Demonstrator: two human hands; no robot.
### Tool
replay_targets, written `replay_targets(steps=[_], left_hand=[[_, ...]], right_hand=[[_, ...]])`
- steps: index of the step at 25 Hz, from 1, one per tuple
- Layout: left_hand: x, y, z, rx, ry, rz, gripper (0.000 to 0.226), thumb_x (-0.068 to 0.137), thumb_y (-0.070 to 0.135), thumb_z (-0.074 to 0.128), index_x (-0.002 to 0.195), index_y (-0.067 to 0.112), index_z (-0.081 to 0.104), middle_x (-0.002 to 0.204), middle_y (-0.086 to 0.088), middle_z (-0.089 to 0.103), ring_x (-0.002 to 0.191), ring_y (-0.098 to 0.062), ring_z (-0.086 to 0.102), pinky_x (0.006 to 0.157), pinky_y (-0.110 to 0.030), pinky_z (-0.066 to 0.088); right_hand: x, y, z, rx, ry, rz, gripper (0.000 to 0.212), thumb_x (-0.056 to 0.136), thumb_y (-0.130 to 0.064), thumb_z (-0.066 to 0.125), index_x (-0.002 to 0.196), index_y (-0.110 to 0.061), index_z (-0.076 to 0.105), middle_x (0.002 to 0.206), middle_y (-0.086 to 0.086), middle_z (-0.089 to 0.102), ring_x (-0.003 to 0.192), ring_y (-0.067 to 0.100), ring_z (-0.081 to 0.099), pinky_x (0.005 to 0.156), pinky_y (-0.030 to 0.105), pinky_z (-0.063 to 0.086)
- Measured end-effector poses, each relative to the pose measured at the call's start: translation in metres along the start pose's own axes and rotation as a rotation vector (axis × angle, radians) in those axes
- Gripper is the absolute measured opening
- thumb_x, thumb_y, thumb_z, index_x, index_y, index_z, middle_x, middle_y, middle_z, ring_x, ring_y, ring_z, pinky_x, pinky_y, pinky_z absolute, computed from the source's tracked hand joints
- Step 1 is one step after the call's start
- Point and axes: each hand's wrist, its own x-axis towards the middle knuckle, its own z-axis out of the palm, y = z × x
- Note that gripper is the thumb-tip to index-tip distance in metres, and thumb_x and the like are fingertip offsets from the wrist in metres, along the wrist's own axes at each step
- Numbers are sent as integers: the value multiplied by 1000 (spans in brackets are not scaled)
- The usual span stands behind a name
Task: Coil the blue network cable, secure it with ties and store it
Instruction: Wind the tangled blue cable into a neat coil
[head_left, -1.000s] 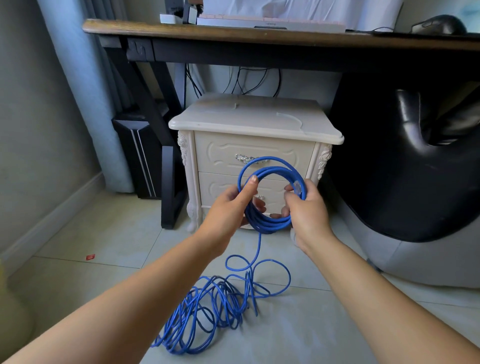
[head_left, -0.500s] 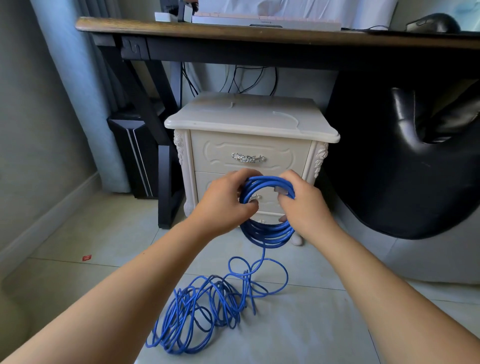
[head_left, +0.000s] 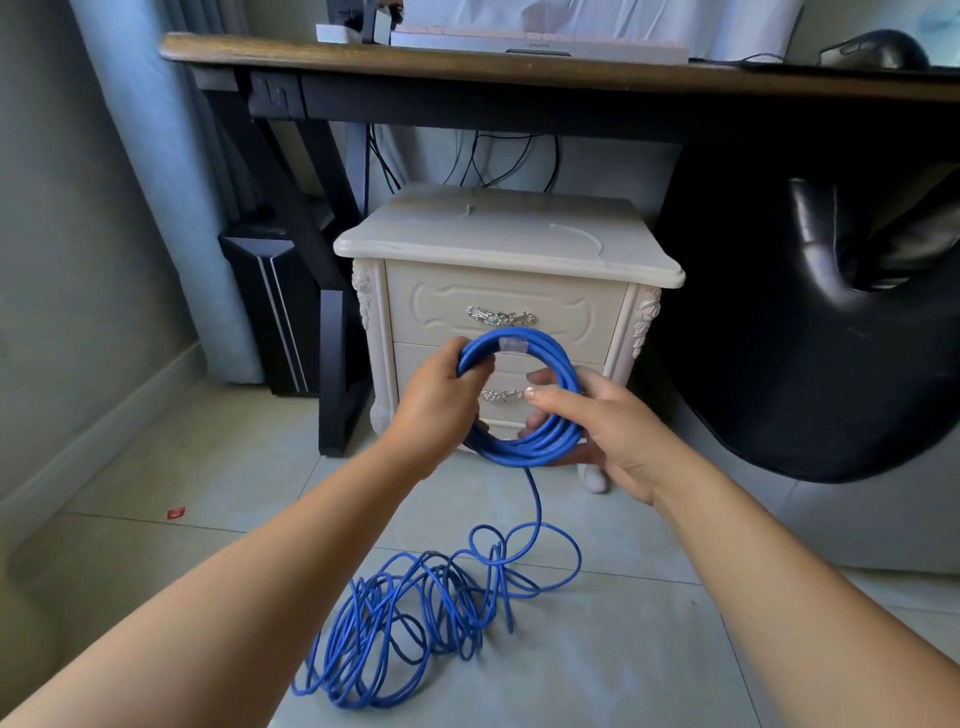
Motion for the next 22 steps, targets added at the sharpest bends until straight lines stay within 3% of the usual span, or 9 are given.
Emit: replay_targets(steps=[2,5,8,11,14,17,19,22], left_hand=[[2,-4,0,-126,63,-68,13,98,21,51,87,17,56,63,0,44,54,-16,43,59,-35,42],[-2,-5,5,-272,151,-152,13,99,22,50,87,20,56,62,2,44,52,-11,43,56,-27,38],[-6,-5,12,-428,145,-226,13,99,21,51,87,20,56,57,5,43,51,-11,44,62,-30,40],[-12,-1,10,-494,-67,-256,6,97,19,59,93,16,55,61,3,50,56,-11,52,74,-35,48],[-14,3,-1,-426,-298,-247,22,86,21,73,101,14,57,79,1,63,76,-11,67,85,-37,52],[-11,8,-15,-381,-336,-195,37,77,35,76,107,18,64,94,3,69,92,-14,70,92,-40,52],[-10,12,-18,-204,-324,-92,34,83,32,75,112,19,62,97,3,70,91,-11,69,87,-33,52],[-11,12,-13,198,-279,64,31,83,11,68,111,20,58,87,4,66,71,-7,60,67,-17,46]], right_hand=[[-1,3,0,59,-70,58,23,87,-21,68,108,-14,63,86,10,72,91,26,70,79,41,58],[2,11,9,159,-38,51,11,87,-20,68,96,-17,63,92,13,74,90,27,67,89,44,52],[8,17,20,129,165,-45,8,89,-21,67,87,-18,59,69,4,71,80,25,67,89,45,50],[14,20,17,33,350,-97,13,90,-29,66,84,-20,59,53,-2,62,65,26,64,79,54,56],[15,17,5,-152,395,-135,16,92,-32,61,84,-19,59,53,-2,59,62,26,62,70,46,57],[10,10,-2,-386,321,-189,12,93,-24,58,85,-16,57,61,6,62,59,23,63,56,26,48],[9,10,-1,-541,271,-215,8,92,-22,56,84,-20,57,66,7,63,62,24,66,58,30,50],[6,6,4,-829,222,-252,13,88,-27,53,77,-22,49,68,4,60,65,28,60,58,36,48]])
